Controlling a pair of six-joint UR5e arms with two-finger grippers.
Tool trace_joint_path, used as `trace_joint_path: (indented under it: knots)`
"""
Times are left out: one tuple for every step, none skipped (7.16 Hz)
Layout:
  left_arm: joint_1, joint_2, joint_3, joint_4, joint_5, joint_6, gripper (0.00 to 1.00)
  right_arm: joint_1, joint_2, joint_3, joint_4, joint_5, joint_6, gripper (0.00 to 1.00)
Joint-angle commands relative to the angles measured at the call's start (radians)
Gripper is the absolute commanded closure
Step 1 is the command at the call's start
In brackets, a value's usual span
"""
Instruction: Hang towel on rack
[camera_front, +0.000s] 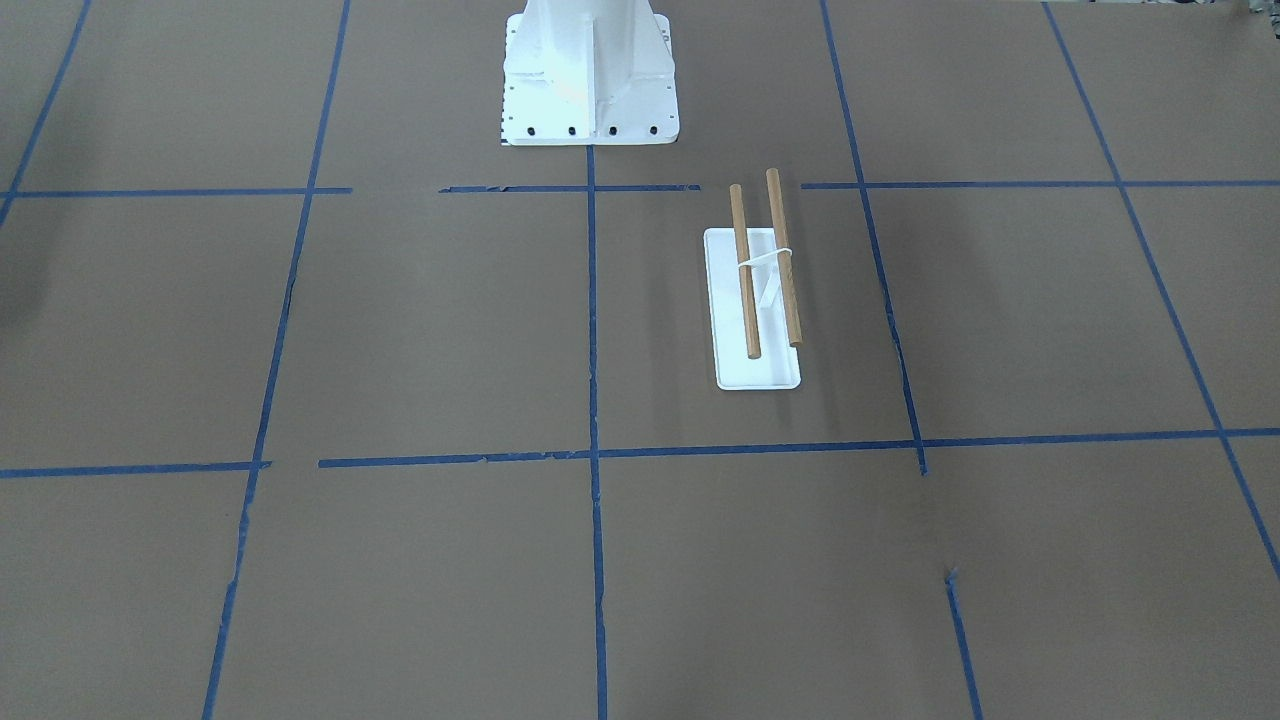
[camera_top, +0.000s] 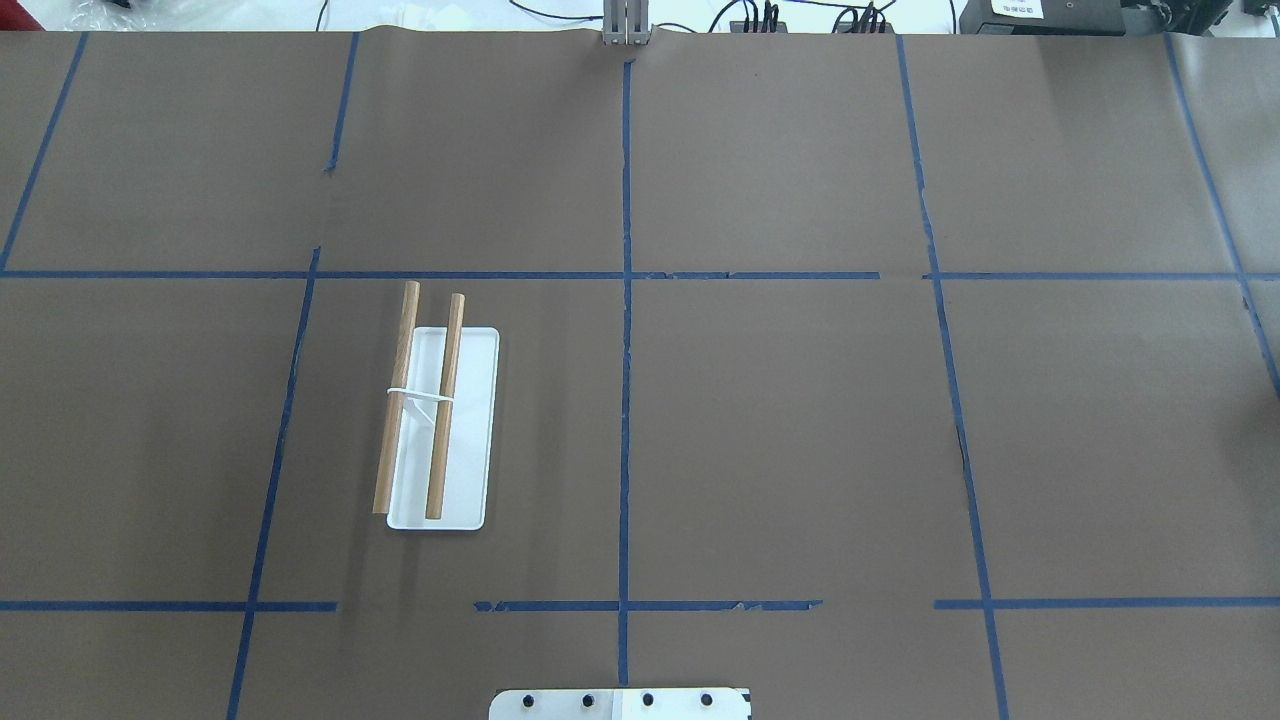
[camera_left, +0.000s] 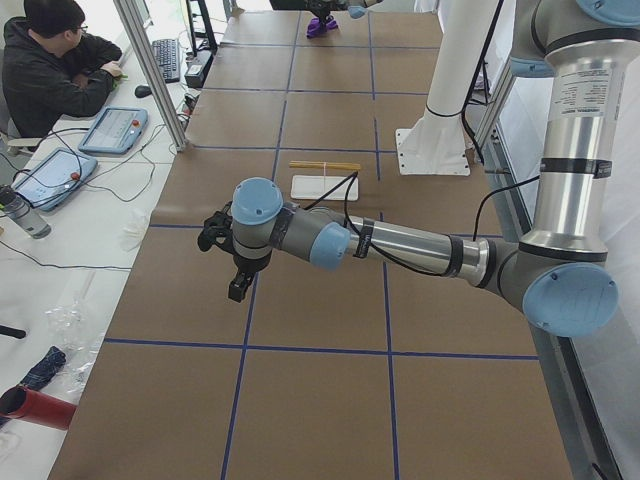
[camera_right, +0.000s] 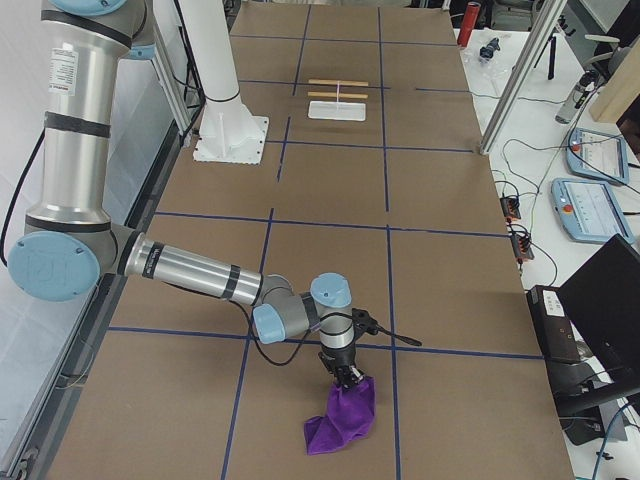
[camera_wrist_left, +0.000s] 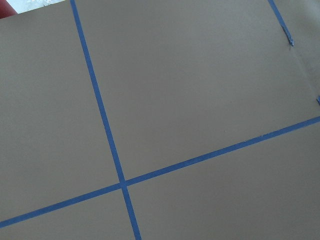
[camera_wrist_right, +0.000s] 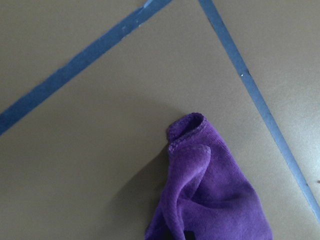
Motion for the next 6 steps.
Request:
trace_joint_path:
  knots:
    - [0.000,0.000,-0.005,0.000,0.000,0.000,0.00,0.000,0.029,0.014,-0.002,-0.001,-0.038,1.00]
    - [0.000,0.000,-0.011,0.000,-0.002,0.000,0.00,0.002,0.052,0.040,-0.007,0.013,-0.036,1.00]
    - [0.000,-0.015,-0.027,-0.002,-0.003,-0.002,0.00,0.001,0.078,0.070,-0.005,0.008,-0.030,1.00]
    - [0.002,-0.017,-0.046,-0.009,-0.005,0.003,0.00,0.001,0.139,0.068,-0.011,0.019,-0.024,1.00]
    - [-0.001,-0.002,-0.043,-0.145,-0.003,-0.008,0.00,-0.001,0.205,0.075,-0.069,0.064,-0.024,1.00]
    - [0.000,-0.005,-0.037,-0.251,-0.003,-0.093,0.00,-0.007,0.280,0.089,-0.161,0.077,-0.023,1.00]
